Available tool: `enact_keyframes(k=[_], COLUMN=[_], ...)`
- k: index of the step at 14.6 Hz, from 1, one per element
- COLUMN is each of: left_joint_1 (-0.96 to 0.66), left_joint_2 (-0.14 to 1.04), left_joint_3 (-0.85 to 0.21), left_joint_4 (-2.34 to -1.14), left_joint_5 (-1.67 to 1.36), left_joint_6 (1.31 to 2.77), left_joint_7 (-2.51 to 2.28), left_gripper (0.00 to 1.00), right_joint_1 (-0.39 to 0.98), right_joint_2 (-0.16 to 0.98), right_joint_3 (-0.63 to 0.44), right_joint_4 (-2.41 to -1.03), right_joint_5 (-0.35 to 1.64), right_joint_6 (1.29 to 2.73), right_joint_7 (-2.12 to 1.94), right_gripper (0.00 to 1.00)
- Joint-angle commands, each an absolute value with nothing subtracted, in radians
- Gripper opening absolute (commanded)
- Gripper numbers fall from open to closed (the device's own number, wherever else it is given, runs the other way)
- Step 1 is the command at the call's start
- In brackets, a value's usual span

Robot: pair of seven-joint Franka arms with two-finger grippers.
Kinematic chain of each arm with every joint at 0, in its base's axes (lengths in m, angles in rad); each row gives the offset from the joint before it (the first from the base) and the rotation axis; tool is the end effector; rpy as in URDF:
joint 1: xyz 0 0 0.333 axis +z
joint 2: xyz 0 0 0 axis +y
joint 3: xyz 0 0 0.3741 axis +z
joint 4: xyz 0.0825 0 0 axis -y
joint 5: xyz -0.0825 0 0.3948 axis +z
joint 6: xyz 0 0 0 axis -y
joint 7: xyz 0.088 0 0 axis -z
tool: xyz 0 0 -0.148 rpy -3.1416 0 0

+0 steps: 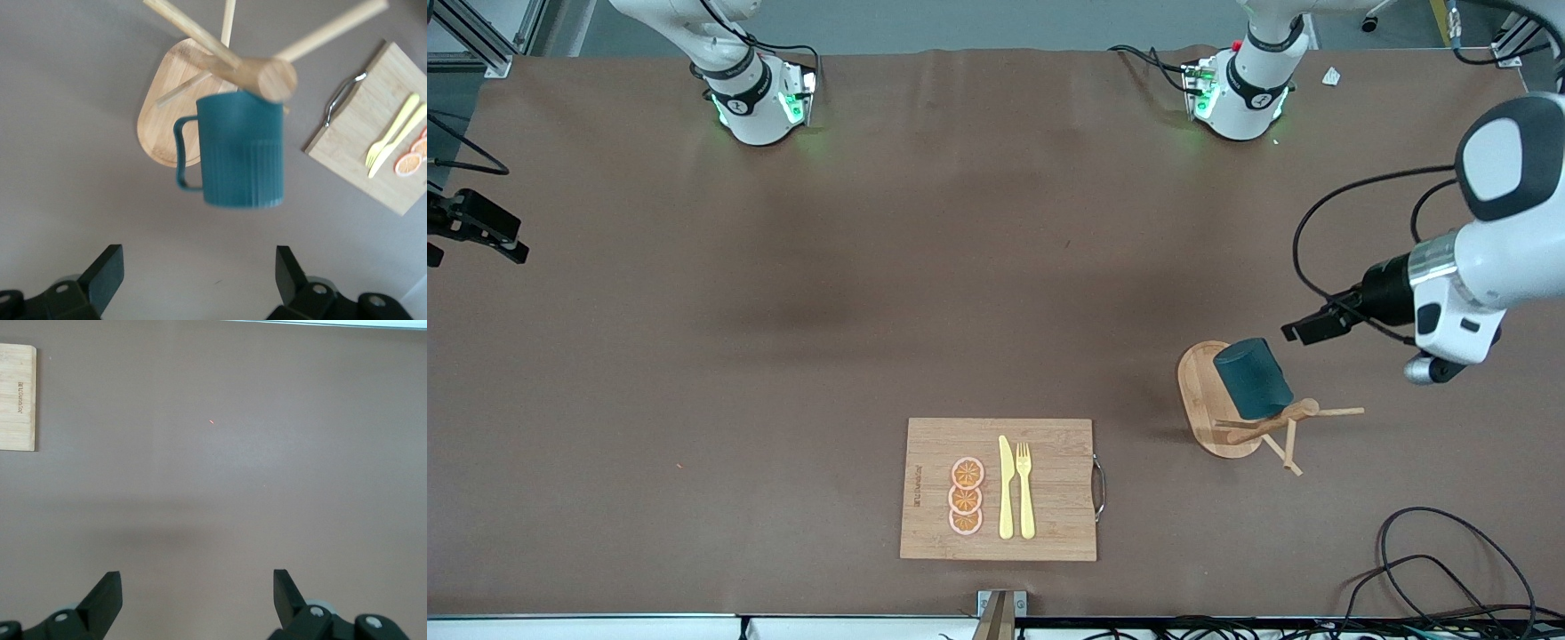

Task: Transfer cup from left to right arm and place
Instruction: 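Reach the left gripper to the teal mug on the wooden stand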

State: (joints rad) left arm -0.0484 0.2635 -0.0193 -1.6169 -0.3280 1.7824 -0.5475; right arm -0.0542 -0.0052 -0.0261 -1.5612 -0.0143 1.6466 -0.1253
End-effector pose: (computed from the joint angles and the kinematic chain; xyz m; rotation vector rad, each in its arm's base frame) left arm 0.6493 -0.0836 0.4817 2.7382 0.7956 -0.2736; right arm 0.5731 -0.0482 0.6564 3.1143 0.0708 0.1382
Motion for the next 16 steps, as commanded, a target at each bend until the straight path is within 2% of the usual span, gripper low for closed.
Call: enact_keyframes(k=[1, 16], left_joint_1=[-0.037, -0.055], left_joint_2=[0.317, 0.439], left_joint_3=[-0.018, -0.025], left_joint_4=[-1.600, -1.600], left_joint_5=[-0.365, -0.480], left_joint_6=[1.827, 1.954], left_joint_7=[-0.561, -0.568], left_gripper=[1.00, 1.00], right_joint_1=[-0.058, -0.060], right_joint_2=[-0.018, -0.018], right_joint_3=[-0.025, -0.025], right_joint_4=[-1.572, -1.572], right_joint_5=[-0.002, 0.000], right_joint_6=[1.643, 1.643], right_joint_7=[-0.121, -0.121], right_gripper=[1.00, 1.00])
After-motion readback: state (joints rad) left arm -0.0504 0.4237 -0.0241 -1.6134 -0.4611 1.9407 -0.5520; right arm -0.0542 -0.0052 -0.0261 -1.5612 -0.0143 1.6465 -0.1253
